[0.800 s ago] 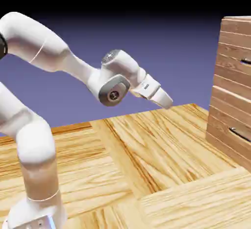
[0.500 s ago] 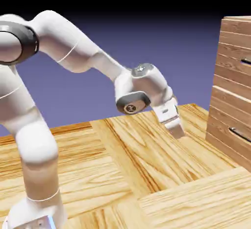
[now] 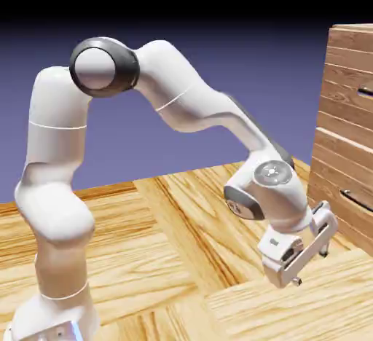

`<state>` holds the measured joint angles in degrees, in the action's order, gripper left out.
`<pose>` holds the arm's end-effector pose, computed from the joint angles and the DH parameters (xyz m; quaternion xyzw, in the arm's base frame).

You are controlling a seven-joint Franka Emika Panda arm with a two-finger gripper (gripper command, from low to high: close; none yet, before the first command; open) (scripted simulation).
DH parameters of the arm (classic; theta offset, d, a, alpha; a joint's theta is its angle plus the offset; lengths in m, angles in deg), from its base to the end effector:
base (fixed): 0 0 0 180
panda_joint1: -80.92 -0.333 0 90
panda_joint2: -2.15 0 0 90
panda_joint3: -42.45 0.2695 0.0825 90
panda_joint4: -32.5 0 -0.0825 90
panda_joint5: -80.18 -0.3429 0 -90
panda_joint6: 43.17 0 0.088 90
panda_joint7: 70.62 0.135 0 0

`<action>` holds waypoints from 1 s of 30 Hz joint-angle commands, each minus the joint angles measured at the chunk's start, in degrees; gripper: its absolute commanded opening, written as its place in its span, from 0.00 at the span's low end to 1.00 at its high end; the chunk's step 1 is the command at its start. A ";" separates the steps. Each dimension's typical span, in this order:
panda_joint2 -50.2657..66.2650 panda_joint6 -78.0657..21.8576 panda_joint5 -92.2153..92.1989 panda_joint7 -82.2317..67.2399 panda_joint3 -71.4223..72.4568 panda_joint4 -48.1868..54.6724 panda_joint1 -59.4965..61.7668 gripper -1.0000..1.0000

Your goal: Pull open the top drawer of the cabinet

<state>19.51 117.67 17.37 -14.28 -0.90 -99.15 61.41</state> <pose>0.4519 -0.2468 0.2388 -0.3837 0.8952 -0.1173 0.1937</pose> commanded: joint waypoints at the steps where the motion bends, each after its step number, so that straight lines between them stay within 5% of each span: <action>1: 1.99 -0.52 -2.50 0.55 -1.72 1.17 -0.75 0.50; 30: 59.54 -15.67 -74.76 16.53 -51.59 34.94 -22.41 0.50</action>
<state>79.05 102.00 -57.38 2.24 -52.49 -64.20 39.00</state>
